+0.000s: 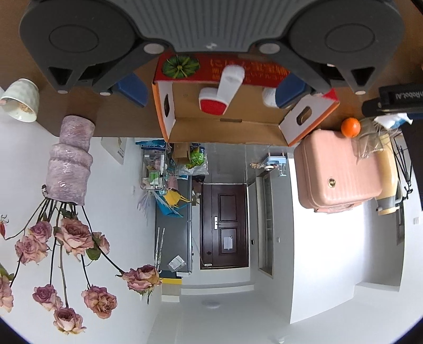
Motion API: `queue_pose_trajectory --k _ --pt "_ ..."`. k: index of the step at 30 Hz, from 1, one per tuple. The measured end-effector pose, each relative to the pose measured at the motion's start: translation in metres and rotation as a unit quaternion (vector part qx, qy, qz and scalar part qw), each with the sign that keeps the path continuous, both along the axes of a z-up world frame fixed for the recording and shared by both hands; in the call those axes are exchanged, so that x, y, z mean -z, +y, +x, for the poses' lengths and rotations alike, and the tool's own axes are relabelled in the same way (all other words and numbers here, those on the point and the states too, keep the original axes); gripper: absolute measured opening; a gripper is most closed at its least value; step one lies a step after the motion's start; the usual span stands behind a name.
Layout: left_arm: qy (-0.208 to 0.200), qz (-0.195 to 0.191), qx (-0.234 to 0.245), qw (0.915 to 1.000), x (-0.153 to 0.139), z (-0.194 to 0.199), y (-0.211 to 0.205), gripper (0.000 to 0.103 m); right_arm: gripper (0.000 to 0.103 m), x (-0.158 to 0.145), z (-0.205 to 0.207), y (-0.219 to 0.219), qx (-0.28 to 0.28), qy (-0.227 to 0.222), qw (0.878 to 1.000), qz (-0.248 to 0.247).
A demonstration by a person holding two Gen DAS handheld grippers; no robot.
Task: Organize rigid objects
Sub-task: 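Withdraw both tools and move the right gripper to the white spray bottle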
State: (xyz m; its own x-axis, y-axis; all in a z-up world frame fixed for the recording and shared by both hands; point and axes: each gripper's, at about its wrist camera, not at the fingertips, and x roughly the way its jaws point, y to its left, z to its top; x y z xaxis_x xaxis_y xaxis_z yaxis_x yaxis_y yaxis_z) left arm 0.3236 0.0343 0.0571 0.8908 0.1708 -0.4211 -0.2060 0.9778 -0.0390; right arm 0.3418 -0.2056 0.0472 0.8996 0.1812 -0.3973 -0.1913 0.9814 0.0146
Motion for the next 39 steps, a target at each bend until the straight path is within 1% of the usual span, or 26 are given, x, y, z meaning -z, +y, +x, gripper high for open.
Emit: queue_pose_trajectory --k 13,25,33,39 --pt "0.023 0.006 0.013 0.9996 0.019 -0.046 0.007 0.103 0.103 0.025 -0.056 -0.012 0.0 0.016 1.0 -0.021" --pt "0.047 0.0 0.013 0.9988 0.047 -0.075 0.018 0.103 0.103 0.055 -0.088 -0.037 0.005 0.037 0.999 -0.022" --pt "0.058 -0.009 0.02 0.9981 0.065 -0.083 0.019 0.103 0.103 0.069 -0.099 -0.052 0.009 0.043 0.999 -0.026" --pt "0.055 -0.006 0.023 0.9982 0.066 -0.085 0.018 0.103 0.103 0.072 -0.097 -0.054 0.003 0.045 0.999 -0.023"
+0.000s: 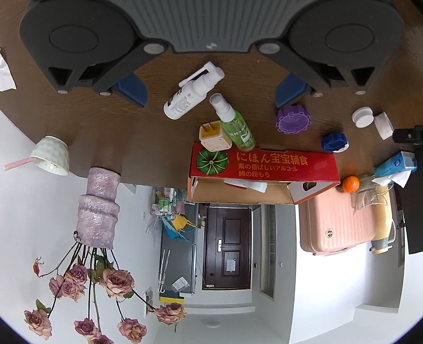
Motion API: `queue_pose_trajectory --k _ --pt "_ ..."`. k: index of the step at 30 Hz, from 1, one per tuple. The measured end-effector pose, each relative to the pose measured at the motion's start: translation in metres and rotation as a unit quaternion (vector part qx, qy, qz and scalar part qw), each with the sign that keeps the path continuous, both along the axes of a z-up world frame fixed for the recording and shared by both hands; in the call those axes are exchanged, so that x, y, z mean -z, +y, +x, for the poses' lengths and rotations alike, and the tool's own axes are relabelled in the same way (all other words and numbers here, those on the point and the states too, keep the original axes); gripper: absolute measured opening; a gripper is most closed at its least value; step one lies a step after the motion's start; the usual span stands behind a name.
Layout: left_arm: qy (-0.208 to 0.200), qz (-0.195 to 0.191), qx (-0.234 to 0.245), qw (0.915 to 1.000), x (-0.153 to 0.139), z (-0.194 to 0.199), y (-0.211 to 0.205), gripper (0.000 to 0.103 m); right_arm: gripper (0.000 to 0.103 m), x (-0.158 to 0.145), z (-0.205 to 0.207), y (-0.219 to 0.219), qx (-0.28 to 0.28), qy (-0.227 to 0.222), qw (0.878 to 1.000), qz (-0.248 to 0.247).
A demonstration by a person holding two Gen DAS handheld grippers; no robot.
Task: Organize rigid objects
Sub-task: 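Withdraw both tools and move the right gripper to the white spray bottle, then close the right gripper on the white spray bottle and lift it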
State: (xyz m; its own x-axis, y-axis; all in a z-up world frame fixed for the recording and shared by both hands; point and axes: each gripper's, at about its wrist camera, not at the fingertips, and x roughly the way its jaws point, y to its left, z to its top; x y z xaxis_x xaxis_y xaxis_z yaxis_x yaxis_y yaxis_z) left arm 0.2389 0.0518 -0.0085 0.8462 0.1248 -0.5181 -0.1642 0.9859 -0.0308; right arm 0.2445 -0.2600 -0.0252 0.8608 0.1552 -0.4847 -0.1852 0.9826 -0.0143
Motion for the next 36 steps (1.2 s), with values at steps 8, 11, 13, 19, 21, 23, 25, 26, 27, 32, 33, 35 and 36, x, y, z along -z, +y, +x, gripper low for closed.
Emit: queue_pose_trajectory --k 8,11,13,19,21,23,25,26,27,32,33,35,36 --pt "0.004 -0.001 0.0 1.0 0.002 0.002 0.0 0.103 0.103 0.015 0.011 -0.015 -0.06 0.0 0.998 -0.026" --pt "0.003 -0.002 -0.002 1.0 0.002 0.002 0.002 0.103 0.103 0.022 0.019 -0.025 -0.086 0.0 0.996 -0.038" --pt "0.002 -0.002 -0.002 1.0 0.003 0.002 0.002 0.103 0.103 0.027 0.025 -0.033 -0.103 0.001 0.994 -0.041" --pt "0.008 0.002 -0.002 1.0 0.006 0.0 0.002 0.103 0.101 0.039 0.05 -0.045 -0.148 0.016 0.986 -0.073" --pt "0.01 0.002 0.001 0.9999 0.007 -0.001 0.002 0.103 0.1 0.041 0.058 -0.047 -0.161 0.023 0.983 -0.081" --pt "0.014 0.006 0.0 0.9999 0.008 -0.001 0.001 0.103 0.1 0.042 0.064 -0.048 -0.177 0.025 0.98 -0.084" --pt "0.018 0.008 -0.002 0.9998 0.008 -0.002 0.001 0.103 0.101 0.042 0.069 -0.048 -0.193 0.027 0.977 -0.084" --pt "0.021 0.008 -0.005 0.9997 0.008 -0.002 0.001 0.103 0.101 0.043 0.072 -0.048 -0.202 0.031 0.975 -0.084" --pt "0.023 0.01 -0.009 0.9996 0.009 -0.002 0.001 0.103 0.102 0.043 0.074 -0.048 -0.21 0.033 0.973 -0.084" --pt "0.03 0.02 -0.024 0.9991 0.007 -0.002 -0.001 0.103 0.103 0.047 0.086 -0.046 -0.245 0.042 0.964 -0.091" --pt "0.031 0.023 -0.027 0.9989 0.006 -0.002 -0.002 0.103 0.103 0.047 0.088 -0.046 -0.249 0.042 0.963 -0.093" --pt "0.032 0.029 -0.033 0.9985 0.004 -0.002 -0.004 0.103 0.103 0.048 0.092 -0.047 -0.257 0.04 0.961 -0.094" --pt "0.031 0.031 -0.034 0.9985 0.003 -0.002 -0.006 0.103 0.103 0.047 0.094 -0.047 -0.26 0.04 0.96 -0.093"
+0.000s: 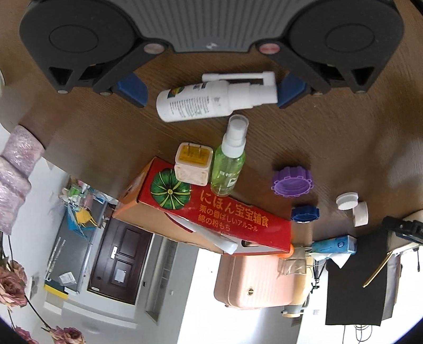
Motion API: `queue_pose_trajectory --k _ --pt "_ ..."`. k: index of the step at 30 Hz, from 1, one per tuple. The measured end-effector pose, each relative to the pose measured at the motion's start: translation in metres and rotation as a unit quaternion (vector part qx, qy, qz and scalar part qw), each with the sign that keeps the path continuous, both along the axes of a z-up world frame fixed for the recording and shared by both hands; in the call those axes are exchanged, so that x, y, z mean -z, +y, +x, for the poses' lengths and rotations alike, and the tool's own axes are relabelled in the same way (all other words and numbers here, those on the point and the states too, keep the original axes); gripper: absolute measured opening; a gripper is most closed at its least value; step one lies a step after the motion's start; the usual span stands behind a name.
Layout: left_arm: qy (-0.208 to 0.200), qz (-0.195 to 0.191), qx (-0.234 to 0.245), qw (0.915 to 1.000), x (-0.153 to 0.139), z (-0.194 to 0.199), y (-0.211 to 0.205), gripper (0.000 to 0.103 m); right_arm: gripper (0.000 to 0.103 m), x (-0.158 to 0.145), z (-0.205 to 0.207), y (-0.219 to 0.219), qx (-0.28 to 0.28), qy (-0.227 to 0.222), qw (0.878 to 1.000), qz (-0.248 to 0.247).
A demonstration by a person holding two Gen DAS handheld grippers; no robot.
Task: Organize rigid objects
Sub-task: 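Close the right gripper on the white spray bottle and lift it, then close the left gripper on the blue bottle cap while the right holds the spray bottle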
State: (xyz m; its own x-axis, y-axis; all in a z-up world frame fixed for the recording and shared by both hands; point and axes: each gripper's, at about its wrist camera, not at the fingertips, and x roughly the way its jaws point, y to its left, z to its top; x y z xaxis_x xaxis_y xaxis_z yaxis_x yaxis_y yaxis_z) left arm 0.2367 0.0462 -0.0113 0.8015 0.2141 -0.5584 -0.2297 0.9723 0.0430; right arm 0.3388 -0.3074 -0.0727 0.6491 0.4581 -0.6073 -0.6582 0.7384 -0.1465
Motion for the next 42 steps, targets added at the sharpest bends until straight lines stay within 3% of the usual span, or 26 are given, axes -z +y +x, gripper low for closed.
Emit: queue_pose_trajectory --k 10,13,28,42 --pt "-0.001 0.009 -0.009 0.9999 -0.005 -0.003 -0.005 0.103 0.103 0.003 0.03 -0.007 -0.017 0.06 0.997 0.036" --pt "-0.001 0.009 -0.012 0.9999 -0.005 -0.003 -0.005 0.103 0.098 0.003 0.031 -0.008 -0.006 0.064 0.997 0.044" --pt "-0.012 -0.009 -0.003 0.9999 -0.003 -0.003 0.013 0.103 0.098 -0.016 0.0 -0.012 0.076 -0.002 0.992 0.1" --pt "-0.015 0.002 0.048 0.9987 -0.017 0.032 0.006 0.103 0.098 -0.029 -0.018 -0.005 0.161 -0.044 0.975 0.15"
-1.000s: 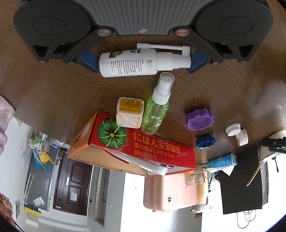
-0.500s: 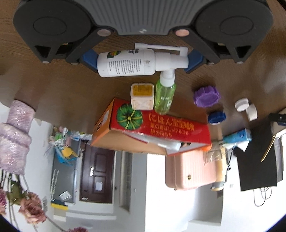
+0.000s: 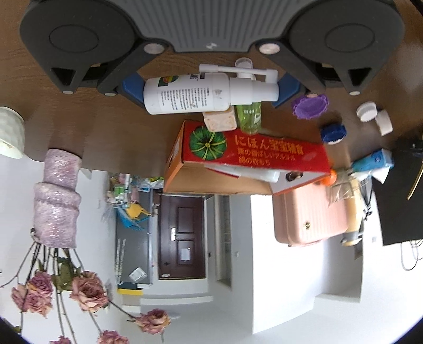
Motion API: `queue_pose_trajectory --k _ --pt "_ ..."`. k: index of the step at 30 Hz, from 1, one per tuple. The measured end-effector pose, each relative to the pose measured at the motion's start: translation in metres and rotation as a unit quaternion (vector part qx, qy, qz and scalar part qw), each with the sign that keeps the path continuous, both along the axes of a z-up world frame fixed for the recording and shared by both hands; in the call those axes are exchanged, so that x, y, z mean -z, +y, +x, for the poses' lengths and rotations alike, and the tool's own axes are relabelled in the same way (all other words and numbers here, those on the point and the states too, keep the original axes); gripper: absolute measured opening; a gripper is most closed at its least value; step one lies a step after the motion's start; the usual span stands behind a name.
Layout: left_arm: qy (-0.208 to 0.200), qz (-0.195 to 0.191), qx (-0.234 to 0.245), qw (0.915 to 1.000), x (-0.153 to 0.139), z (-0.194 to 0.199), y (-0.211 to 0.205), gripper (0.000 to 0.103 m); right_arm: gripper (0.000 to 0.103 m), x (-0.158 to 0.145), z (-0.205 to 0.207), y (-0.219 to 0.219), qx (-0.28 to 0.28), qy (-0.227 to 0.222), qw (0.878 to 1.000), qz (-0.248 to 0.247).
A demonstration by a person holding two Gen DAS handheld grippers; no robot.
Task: Organize rigid objects
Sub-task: 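Close the left gripper on the blue bottle cap while the right holds the spray bottle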
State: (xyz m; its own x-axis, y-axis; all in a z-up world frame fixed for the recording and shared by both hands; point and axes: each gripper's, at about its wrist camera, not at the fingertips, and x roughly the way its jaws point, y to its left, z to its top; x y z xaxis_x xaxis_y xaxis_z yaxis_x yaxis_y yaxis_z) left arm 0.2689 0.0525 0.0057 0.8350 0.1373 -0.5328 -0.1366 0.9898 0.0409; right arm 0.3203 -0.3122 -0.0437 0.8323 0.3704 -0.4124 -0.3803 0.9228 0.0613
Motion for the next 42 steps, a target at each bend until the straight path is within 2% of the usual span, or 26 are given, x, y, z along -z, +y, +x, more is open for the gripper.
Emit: queue_pose_trajectory --k 8,17,20,24,29,33,35,38,39,42 --pt "0.006 0.01 0.014 0.9998 -0.001 0.027 -0.014 0.103 0.098 -0.003 -0.005 0.011 0.034 -0.008 0.999 0.015" --pt "0.041 0.019 0.009 0.9989 0.005 0.07 -0.032 0.103 0.098 -0.004 -0.006 0.019 0.063 -0.012 0.998 0.029" --pt "0.053 0.022 0.0 0.9984 0.009 0.088 -0.041 0.103 0.098 -0.004 -0.005 0.019 0.07 -0.012 0.997 0.033" --pt "0.066 0.006 -0.018 0.9976 0.016 0.109 -0.047 0.103 0.098 -0.003 -0.002 0.016 0.08 -0.008 0.996 0.04" --pt "0.085 0.013 -0.038 0.9956 0.03 0.126 -0.051 0.1 0.098 -0.002 -0.001 0.017 0.084 -0.007 0.995 0.043" --pt "0.101 0.015 -0.048 0.9936 0.042 0.137 -0.05 0.088 0.098 -0.002 -0.002 0.02 0.085 -0.009 0.995 0.044" --pt "0.109 0.014 -0.051 0.9926 0.048 0.141 -0.049 0.085 0.098 -0.001 -0.001 0.022 0.083 -0.008 0.996 0.044" --pt "0.115 0.006 -0.045 0.9924 0.057 0.145 -0.046 0.068 0.098 -0.001 -0.001 0.024 0.085 -0.009 0.995 0.044" --pt "0.112 0.002 -0.04 0.9929 0.057 0.144 -0.045 0.056 0.098 -0.002 -0.002 0.025 0.085 -0.009 0.995 0.044" --pt "0.104 -0.013 -0.033 0.994 0.054 0.139 -0.041 0.056 0.098 -0.002 -0.003 0.028 0.086 -0.012 0.995 0.045"
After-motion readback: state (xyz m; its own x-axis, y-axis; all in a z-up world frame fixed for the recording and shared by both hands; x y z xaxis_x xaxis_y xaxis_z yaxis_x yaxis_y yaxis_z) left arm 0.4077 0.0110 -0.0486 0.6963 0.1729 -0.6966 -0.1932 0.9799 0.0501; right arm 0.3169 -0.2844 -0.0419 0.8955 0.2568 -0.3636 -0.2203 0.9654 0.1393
